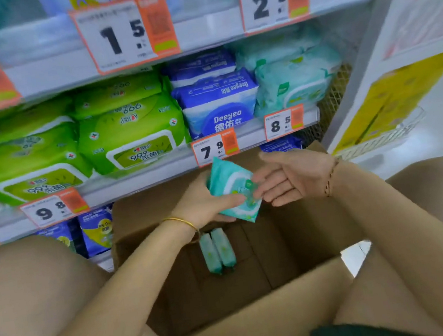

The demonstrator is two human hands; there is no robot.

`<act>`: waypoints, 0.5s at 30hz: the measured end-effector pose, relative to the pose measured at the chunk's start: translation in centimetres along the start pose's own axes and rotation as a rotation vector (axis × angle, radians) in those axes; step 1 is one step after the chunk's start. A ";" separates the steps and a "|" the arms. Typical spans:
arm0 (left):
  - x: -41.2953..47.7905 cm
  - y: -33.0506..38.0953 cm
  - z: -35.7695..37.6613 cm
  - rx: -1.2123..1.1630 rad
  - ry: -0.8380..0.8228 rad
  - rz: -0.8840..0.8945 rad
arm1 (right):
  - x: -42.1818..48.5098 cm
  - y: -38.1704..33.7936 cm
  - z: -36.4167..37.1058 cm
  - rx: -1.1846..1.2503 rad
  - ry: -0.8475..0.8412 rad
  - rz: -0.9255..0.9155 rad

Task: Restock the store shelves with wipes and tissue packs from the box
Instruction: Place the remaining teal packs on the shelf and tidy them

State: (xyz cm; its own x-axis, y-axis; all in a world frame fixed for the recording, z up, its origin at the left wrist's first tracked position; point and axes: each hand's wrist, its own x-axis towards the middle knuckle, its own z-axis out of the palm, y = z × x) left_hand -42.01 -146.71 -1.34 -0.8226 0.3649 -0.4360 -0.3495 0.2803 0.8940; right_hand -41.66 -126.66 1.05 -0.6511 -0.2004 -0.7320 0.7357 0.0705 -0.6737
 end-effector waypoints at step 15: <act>-4.1 12.7 -1.3 -0.480 -0.104 0.244 | -9.0 -7.4 0.1 -0.108 0.008 -0.645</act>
State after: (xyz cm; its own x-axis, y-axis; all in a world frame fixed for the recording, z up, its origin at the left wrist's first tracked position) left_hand -43.62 -145.81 11.94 -0.8653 0.4614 -0.1958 -0.3393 -0.2516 0.9064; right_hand -41.26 -125.48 12.62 -0.9572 -0.2280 -0.1780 0.1742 0.0369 -0.9840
